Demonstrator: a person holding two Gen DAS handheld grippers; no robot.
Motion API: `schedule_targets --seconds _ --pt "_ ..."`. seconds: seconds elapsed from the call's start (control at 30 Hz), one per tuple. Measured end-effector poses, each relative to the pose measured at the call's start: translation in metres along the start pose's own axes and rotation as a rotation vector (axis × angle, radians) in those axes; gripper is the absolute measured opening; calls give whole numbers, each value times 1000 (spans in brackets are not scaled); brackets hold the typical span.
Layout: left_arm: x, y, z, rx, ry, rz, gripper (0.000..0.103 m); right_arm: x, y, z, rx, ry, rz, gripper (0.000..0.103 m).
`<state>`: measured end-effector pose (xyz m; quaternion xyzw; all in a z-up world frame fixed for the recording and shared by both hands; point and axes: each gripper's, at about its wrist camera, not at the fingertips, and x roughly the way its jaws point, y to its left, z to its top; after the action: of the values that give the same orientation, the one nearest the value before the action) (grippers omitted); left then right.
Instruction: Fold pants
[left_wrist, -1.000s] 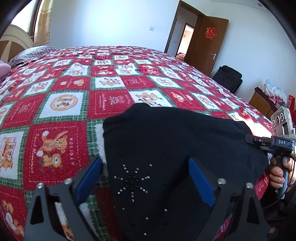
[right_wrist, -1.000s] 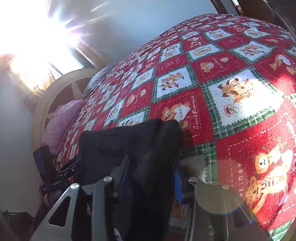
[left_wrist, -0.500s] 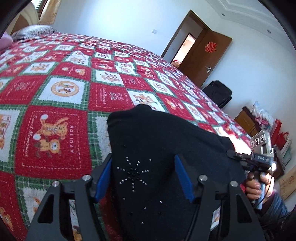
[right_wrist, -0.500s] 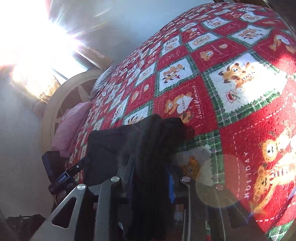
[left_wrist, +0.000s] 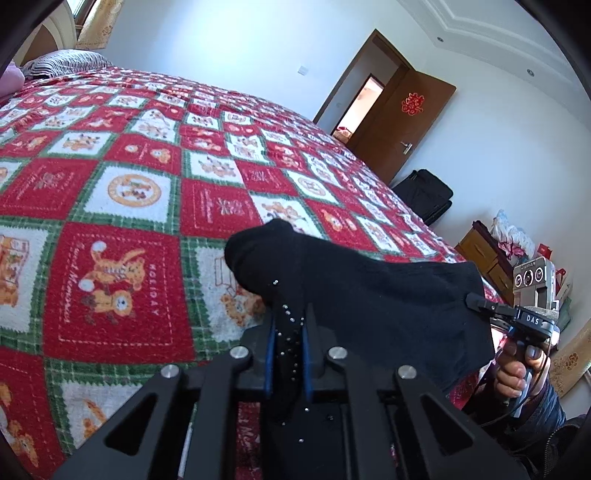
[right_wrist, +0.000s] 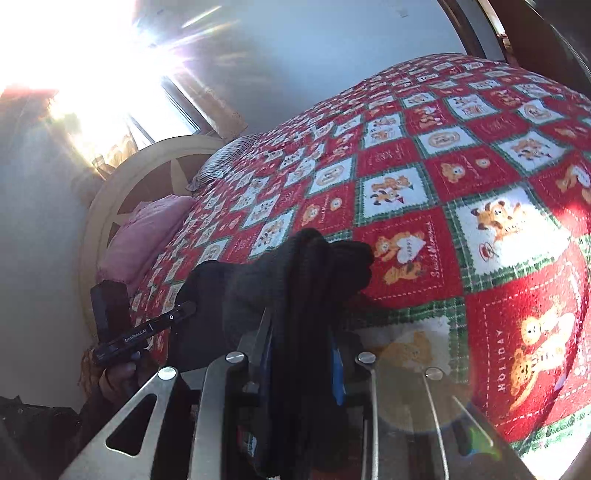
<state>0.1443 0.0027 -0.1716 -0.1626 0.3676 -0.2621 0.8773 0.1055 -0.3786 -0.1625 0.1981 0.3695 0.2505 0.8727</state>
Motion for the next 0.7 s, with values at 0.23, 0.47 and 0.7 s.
schedule_targets --seconds 0.23,0.47,0.7 --pt "-28 -1 16 21 -56 3 11 13 33 32 -73 4 29 26" --pt "-62 25 31 10 -117 86 11 64 65 69 -125 51 73 26" --pt "-96 67 39 -47 -178 214 11 142 119 99 -202 106 129 25"
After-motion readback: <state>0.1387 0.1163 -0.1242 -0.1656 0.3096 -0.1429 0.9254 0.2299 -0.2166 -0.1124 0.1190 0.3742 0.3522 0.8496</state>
